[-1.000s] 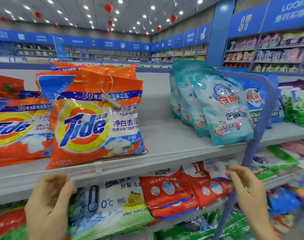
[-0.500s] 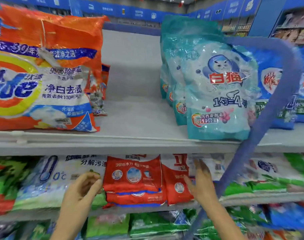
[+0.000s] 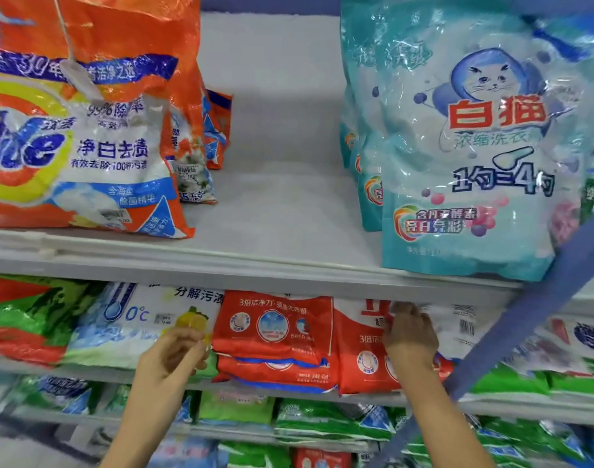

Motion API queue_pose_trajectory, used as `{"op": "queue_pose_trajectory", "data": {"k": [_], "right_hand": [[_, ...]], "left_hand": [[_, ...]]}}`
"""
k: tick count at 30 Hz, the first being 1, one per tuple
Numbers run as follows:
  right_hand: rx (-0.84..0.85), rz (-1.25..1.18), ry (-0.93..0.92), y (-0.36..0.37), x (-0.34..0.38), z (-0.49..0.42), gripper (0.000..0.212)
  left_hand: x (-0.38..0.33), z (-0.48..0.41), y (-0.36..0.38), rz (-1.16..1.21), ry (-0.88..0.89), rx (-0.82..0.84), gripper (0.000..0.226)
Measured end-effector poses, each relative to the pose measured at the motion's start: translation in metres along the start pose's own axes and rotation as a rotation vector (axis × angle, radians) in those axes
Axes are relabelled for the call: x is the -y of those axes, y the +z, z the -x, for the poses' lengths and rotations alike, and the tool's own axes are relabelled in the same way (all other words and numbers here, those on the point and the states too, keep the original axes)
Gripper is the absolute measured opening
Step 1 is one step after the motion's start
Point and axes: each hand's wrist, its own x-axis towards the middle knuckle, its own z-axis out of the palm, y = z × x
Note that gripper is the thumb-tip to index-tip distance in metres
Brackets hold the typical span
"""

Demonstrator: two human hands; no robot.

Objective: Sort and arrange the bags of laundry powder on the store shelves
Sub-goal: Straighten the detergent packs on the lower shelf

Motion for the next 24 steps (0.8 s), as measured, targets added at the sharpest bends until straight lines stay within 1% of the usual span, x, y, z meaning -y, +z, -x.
{"op": "queue_pose_trajectory", "data": {"k": [3,5,8,11,12,13,15,17,18,20,21,22,23,24], "right_hand": [[-0.069,-0.067,0.097,-0.002,-0.007,-0.001,0.026],[-0.177,-0.22,0.16,-0.009,-0.014,-0.003,0.024],[-0.33,-0.643,0.231,-0.029,-0.02,0.0,0.02],[-0.435,-0.984,0.174,-0.053,-0.006,0.023,0.016],[-0.426,-1.089,0.166,-0.059,0.002,0.03,0.013],[-0.376,-1.213,0.189,-0.064,0.011,0.037,0.016],[-0.186,-1.545,0.27,-0.067,0.027,0.048,0.024],[0.076,-1.903,0.368,-0.066,0.038,0.057,0.022],[0.192,-2.027,0.401,-0.066,0.042,0.063,0.02],[0.349,-2.14,0.429,-0.064,0.048,0.076,0.018],[0.405,-2.154,0.436,-0.063,0.049,0.082,0.024],[0.453,-2.153,0.45,-0.062,0.05,0.087,0.035],[0.48,-2.154,0.472,-0.061,0.049,0.091,0.044],[0.499,-2.162,0.487,-0.06,0.047,0.095,0.047]], "left_hand": [[0.0,-0.001,-0.004,0.003,-0.009,0.015,0.009],[0.001,-0.003,-0.009,-0.003,-0.011,0.032,0.009],[0.003,-0.008,-0.012,0.006,-0.023,0.076,0.01],[0.008,-0.011,-0.005,0.032,-0.077,0.176,0.009],[0.01,-0.011,0.0,0.047,-0.108,0.227,0.008],[0.012,-0.01,0.007,0.067,-0.146,0.281,0.006],[0.018,-0.007,0.022,0.125,-0.278,0.385,0.008],[0.026,-0.004,0.041,0.217,-0.464,0.493,0.025],[0.029,-0.001,0.052,0.283,-0.569,0.554,0.038],[0.033,0.006,0.073,0.438,-0.823,0.659,0.064],[0.034,0.01,0.082,0.541,-0.951,0.696,0.077],[0.035,0.014,0.091,0.664,-1.057,0.73,0.088],[0.034,0.016,0.098,0.797,-1.129,0.762,0.093],[0.032,0.018,0.105,0.923,-1.162,0.795,0.094]]}}
